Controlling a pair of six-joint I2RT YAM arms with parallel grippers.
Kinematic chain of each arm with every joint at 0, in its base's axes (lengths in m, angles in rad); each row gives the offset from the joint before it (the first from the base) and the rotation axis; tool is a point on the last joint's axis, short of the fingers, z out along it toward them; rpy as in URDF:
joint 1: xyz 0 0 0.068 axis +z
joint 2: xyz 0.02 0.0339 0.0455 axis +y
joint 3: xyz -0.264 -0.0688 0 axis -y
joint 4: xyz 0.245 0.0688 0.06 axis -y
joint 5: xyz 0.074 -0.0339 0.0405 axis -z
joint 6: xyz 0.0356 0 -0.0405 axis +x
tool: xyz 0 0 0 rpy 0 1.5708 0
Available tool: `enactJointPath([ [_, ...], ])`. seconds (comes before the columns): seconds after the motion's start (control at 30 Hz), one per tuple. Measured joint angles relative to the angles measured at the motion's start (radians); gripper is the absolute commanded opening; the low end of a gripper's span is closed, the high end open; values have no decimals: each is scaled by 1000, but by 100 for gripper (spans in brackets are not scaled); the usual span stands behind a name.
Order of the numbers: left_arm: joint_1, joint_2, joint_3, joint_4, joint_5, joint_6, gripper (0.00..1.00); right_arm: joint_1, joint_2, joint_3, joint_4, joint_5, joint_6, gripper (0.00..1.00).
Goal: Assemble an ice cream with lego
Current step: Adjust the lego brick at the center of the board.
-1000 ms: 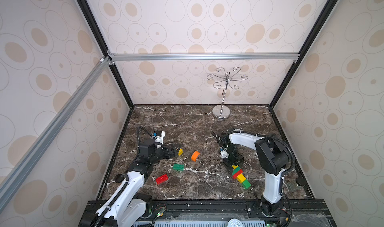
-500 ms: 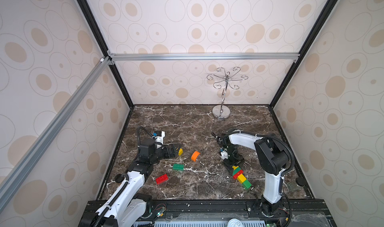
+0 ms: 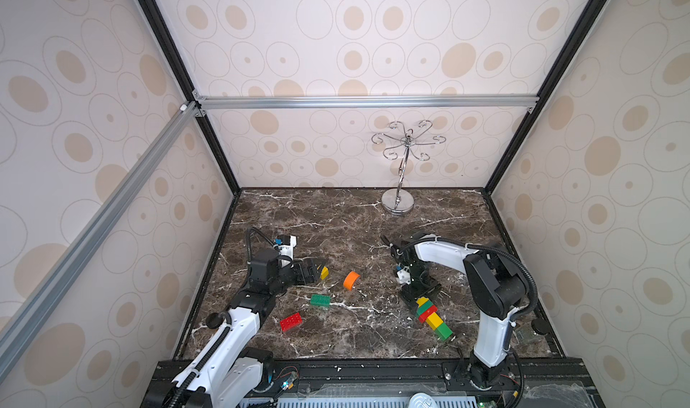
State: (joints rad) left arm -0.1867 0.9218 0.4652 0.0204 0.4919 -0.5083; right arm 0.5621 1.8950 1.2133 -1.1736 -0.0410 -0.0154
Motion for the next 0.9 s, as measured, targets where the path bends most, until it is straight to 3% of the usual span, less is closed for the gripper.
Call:
enactJointPath([
  [0.2,0,-1,0,0,0,0,100,0,-82,-40,35,5,15,100],
  [0.9,0,-8,0,0,1,0,100,63,-230,-92,98,96,222,98],
])
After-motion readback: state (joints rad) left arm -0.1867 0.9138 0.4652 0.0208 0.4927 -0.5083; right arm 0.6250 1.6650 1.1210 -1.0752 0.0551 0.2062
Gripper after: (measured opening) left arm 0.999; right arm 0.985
